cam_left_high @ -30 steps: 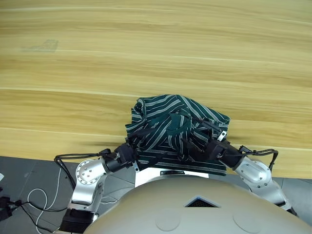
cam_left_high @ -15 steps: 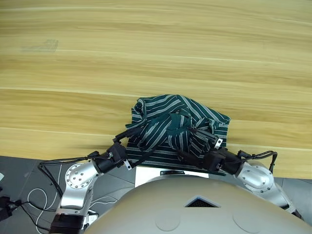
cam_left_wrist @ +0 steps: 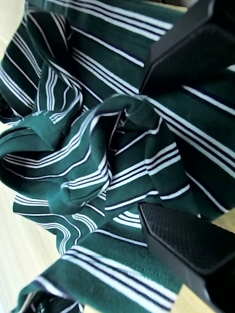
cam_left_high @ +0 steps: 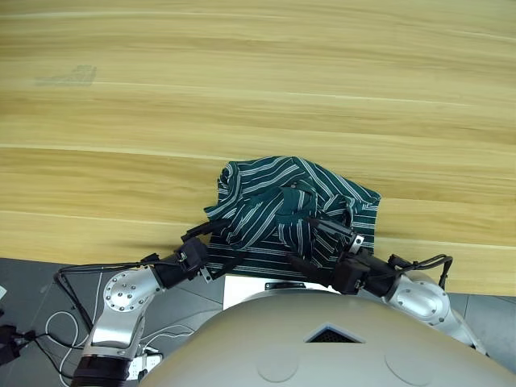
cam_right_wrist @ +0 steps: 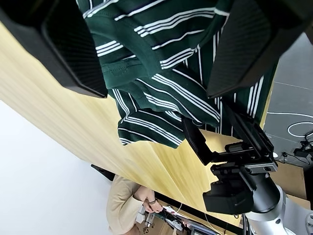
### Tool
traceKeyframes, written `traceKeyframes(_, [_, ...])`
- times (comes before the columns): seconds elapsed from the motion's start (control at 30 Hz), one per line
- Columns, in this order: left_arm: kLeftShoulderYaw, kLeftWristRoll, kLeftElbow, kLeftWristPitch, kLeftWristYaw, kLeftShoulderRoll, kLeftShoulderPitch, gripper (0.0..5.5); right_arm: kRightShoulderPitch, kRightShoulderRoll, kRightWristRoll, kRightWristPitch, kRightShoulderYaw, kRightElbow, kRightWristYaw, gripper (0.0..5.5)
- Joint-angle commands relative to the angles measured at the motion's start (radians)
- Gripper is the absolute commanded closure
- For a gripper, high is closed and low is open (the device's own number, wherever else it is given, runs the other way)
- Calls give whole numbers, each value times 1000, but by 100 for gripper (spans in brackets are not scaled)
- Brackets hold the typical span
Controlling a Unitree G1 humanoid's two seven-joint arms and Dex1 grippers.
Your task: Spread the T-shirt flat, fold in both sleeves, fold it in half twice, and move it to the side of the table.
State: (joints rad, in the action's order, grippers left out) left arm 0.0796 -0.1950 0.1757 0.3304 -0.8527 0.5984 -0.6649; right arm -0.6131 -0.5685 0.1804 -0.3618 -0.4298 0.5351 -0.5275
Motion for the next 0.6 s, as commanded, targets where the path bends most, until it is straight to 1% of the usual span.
traceKeyframes(0.03, [-1, 11, -3, 2, 4, 10, -2, 173, 8, -1, 11, -11, -9, -5, 3, 173])
traceKeyframes(0.17, [-2, -25, 12, 15, -5, -2, -4, 223, 8, -3, 21, -19, -13, -31, 6, 173])
traceKeyframes(0.33, [1, -101, 56, 2, -26, -14, -17, 304, 9, -7, 30, -33, -15, -75, 7, 173])
traceKeyframes(0.43, [1, -102, 53, -6, -18, -22, -18, 344, 13, -7, 28, -41, -18, -86, 2, 173])
traceKeyframes(0.53, [6, -101, 57, -5, -18, -30, -20, 396, 13, -9, 30, -50, -21, -101, 1, 173])
traceKeyframes(0.57, [8, -97, 53, -6, -17, -33, -14, 423, 12, -10, 33, -52, -21, -105, 2, 173])
traceKeyframes(0.6, [11, -92, 49, -5, -15, -36, -12, 430, 9, -14, 33, -54, -19, -105, 1, 173])
